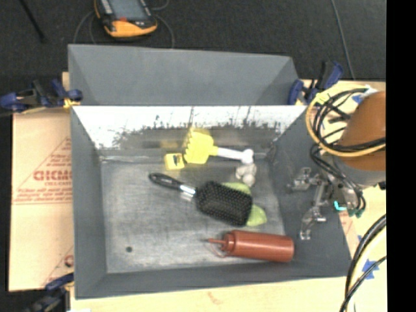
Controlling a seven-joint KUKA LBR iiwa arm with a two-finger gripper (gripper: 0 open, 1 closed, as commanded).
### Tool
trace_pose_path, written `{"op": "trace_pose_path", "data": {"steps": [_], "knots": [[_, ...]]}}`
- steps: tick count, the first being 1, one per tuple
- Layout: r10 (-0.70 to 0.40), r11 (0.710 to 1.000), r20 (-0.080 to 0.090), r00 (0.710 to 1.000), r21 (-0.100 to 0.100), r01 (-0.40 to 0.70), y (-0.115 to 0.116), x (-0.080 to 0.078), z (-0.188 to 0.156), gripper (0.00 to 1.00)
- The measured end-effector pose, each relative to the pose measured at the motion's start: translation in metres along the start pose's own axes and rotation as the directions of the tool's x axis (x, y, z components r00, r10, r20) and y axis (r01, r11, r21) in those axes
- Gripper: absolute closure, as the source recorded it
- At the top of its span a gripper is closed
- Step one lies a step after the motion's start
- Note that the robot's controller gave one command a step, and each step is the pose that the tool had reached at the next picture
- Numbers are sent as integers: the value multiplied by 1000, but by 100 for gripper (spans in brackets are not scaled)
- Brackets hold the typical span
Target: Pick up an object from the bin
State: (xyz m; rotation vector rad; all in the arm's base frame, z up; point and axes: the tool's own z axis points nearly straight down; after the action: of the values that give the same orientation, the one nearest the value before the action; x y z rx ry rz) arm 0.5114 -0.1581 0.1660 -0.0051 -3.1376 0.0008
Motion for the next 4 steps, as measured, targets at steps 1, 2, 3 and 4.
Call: {"op": "trace_pose_path", "data": {"steps": [1, 2, 3, 4], "knots": [[-3, 1000, 8, 1000, 2, 3, 0, -2, -4, 0], [35, 999, 16, 999, 1, -35, 20, -6, 48, 0], [34, 999, 24, 999, 7, -34, 59, -36, 77, 0], [84, 996, 27, 996, 0, -84, 66, -17, 90, 100]]}}
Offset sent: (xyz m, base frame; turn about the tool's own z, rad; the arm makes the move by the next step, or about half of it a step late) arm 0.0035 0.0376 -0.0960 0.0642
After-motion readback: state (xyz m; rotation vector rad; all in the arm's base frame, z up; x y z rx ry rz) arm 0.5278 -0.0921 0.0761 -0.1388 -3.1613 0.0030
